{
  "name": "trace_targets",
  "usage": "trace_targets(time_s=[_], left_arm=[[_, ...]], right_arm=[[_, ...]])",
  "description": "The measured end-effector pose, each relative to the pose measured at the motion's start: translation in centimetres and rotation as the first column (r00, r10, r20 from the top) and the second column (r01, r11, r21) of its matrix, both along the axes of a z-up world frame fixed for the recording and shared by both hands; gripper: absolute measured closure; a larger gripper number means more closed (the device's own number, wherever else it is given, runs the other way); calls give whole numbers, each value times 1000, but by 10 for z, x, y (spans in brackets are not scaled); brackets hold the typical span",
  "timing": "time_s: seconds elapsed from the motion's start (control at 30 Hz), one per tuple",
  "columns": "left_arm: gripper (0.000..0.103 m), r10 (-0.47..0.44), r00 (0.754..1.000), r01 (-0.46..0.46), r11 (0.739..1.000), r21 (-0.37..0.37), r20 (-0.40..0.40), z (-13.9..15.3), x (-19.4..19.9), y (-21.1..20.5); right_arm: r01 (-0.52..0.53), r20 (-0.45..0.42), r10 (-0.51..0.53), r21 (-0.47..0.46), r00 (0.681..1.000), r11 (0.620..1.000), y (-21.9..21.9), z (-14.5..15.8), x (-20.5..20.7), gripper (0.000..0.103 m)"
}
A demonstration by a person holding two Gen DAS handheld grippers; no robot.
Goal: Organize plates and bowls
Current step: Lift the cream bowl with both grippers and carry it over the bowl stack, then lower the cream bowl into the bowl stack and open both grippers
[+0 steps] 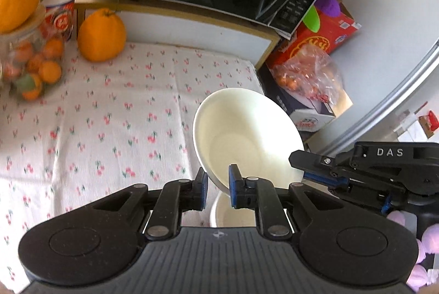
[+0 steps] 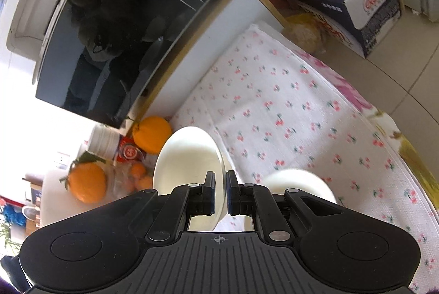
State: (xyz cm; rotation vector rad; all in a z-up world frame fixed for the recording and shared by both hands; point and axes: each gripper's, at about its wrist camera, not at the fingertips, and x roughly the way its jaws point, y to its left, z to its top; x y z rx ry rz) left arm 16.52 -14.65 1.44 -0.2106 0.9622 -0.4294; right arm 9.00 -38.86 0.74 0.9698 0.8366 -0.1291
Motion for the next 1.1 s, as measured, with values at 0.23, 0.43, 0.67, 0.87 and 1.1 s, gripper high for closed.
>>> trace_targets(time_s=[0.23, 0.43, 0.67, 0.87, 1.1], left_arm=[[88, 4, 1000, -6, 999, -49, -29, -15, -21, 11], [88, -16, 1000, 16, 999, -29, -19, -20, -32, 9], [83, -52, 999, 52, 998, 25, -16, -26, -42, -3], [82, -62, 998, 63, 996, 56, -16, -32, -45, -10], [82, -81, 997, 82, 994, 74, -16, -37, -46, -17]], right_arm=[[-11, -26, 10, -17, 1000, 1000, 10, -5, -19, 94], [-10, -46, 8, -43, 999, 999, 15, -11, -31, 94], [2, -80, -9, -83, 997, 997, 18, -13, -40, 94], [8, -116, -20, -98, 993, 995, 15, -18, -43, 94], [20, -144, -35, -100, 989, 995, 9, -24, -46, 93]])
